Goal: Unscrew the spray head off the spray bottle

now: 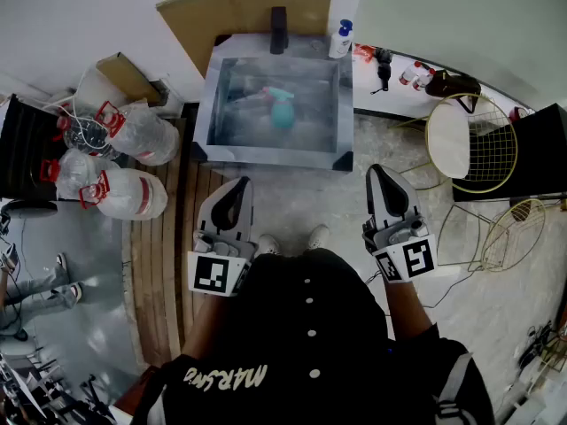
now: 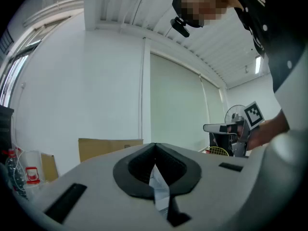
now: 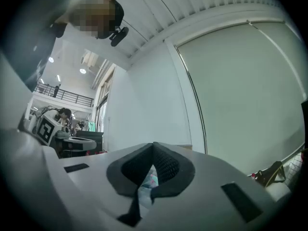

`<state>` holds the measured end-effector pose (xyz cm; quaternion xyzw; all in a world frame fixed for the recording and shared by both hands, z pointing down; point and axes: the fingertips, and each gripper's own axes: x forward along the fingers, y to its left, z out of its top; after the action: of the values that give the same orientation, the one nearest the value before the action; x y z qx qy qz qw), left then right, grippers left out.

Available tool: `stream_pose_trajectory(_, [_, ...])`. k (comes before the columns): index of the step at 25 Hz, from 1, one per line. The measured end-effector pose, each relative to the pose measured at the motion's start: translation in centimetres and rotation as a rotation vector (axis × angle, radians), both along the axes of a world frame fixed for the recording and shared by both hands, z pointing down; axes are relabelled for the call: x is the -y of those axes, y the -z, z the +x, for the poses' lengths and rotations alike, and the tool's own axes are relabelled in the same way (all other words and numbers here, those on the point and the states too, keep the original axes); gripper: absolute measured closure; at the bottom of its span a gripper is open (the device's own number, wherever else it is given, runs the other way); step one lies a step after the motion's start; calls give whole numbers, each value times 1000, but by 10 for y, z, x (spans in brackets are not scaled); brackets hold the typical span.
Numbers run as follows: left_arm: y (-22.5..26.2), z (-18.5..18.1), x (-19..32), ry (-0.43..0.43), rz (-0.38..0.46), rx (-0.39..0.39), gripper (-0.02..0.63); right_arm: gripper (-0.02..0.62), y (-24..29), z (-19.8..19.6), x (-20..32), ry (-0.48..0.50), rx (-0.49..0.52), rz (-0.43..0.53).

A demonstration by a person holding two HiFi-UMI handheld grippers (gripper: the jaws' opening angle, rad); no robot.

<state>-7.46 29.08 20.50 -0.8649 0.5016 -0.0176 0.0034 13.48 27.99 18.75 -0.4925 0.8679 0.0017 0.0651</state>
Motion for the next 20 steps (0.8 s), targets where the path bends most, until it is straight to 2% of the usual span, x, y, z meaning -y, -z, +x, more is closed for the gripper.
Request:
stream_pose_trajectory(3, [8,1,4,-2,18,-28,581,594,1,-3,3,7,2,5])
stream_pose_trajectory(7, [8,1,6,7,-3,-39,581,594,1,-3,5,8,2,1])
stream_pose_trajectory(15, [8,16,9,7,-3,-30,581,594,3,6,10,34,29,13])
stream_pose_trajectory(17, [13,21,7,8,27,-38,581,594,5,9,12,60,60,26])
stream_pose_trajectory(20, [29,34,-7,-14,146,-21,581,594,-3,14,15,105,57,26])
